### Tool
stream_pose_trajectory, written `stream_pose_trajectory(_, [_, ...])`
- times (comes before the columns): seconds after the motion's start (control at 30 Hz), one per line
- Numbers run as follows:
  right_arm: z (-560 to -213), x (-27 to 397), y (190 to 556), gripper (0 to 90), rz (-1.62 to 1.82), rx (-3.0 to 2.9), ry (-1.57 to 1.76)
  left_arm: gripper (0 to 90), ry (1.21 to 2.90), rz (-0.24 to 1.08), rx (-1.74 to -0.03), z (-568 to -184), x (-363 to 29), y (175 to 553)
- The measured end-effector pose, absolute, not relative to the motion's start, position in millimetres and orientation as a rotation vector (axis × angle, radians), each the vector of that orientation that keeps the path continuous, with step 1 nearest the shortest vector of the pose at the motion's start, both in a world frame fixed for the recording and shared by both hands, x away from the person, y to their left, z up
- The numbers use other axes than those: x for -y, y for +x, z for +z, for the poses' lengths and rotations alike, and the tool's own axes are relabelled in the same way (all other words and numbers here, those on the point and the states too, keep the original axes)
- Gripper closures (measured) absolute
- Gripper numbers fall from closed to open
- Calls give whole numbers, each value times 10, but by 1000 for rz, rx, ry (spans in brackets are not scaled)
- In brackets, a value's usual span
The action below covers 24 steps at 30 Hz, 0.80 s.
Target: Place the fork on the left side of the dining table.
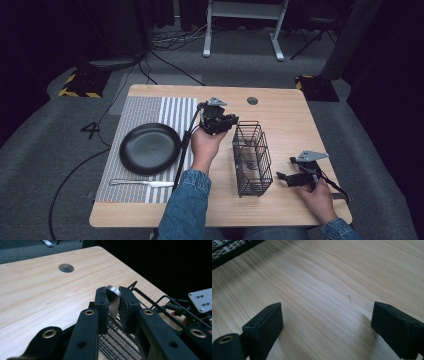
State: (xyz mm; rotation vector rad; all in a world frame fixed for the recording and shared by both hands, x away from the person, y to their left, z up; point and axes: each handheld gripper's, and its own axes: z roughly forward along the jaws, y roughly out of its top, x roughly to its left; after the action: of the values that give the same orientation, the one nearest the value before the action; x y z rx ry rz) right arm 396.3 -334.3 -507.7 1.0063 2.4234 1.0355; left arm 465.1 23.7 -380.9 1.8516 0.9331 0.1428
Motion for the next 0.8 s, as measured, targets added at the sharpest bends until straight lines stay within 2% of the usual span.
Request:
stream_pose_trajectory(0.3, [-5077,3342,3959,111,1040,-2422,1010,794,1872,145,-894,-3768,-197,4611])
stream_pose_trajectory(0.53, [-5077,3343,3959,112,1040,-2424,1008,863,1876,155,-860,-3714,-206,4568])
stream_pose_trajectory(0.8, [-5077,3343,3958,112,1040,-2424,1008,864,1872,168,-839,-3617,-198,4522])
